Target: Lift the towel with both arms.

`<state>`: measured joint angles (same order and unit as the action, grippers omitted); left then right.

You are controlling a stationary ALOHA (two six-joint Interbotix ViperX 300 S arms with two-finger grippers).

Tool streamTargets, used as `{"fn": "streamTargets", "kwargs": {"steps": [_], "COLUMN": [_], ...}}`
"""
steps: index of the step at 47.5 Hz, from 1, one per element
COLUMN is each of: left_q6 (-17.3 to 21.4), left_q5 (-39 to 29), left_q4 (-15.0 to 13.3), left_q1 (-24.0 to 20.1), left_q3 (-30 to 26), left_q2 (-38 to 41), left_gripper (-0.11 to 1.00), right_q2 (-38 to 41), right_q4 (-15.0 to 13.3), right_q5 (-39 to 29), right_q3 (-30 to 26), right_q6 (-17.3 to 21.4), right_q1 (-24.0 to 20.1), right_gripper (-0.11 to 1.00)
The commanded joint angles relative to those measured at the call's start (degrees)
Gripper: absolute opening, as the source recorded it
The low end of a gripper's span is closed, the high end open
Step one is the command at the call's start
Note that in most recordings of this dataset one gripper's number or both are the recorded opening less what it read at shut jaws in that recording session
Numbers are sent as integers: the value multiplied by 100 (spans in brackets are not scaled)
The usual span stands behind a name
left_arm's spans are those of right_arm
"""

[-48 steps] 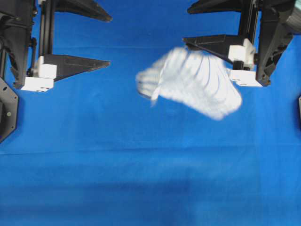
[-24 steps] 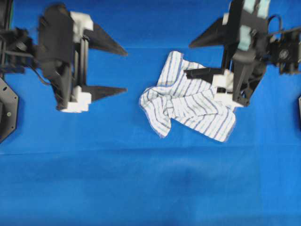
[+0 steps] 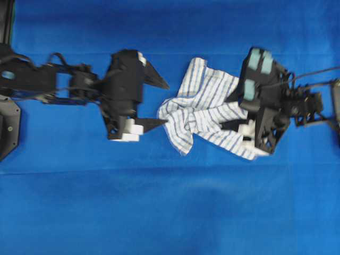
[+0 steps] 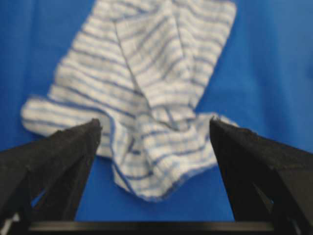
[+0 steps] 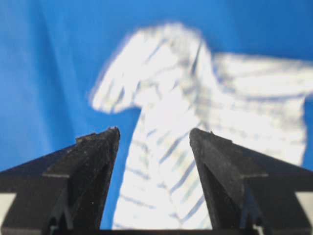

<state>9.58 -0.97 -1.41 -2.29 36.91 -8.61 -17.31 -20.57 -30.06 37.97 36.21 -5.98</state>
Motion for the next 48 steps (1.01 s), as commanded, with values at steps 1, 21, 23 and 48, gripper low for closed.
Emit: {"fn": "streamTargets", "kwargs": {"steps": [1,21,23,48], "left_q6": [9,9,9,9], "left_q5": [281,984,1099,1371], "left_q4": [-9,-9,-9,-9], "left_q1": [9,26,26,18], "left_q3": [-62,-176,-176,-360], "left_q2": [272,1696,1802,2391], "left_gripper": [87,87,87,86], "right_q2": [105,1143,1248,1995], "right_q4": [9,26,26,26], "right_q5": [88,756,861,1213], "right_q3": [53,501,536,659], "right_q6": [158,853,905,1107], "right_q1": [-105,-369,-378,-387], "right_gripper": [63,63,63,63]}}
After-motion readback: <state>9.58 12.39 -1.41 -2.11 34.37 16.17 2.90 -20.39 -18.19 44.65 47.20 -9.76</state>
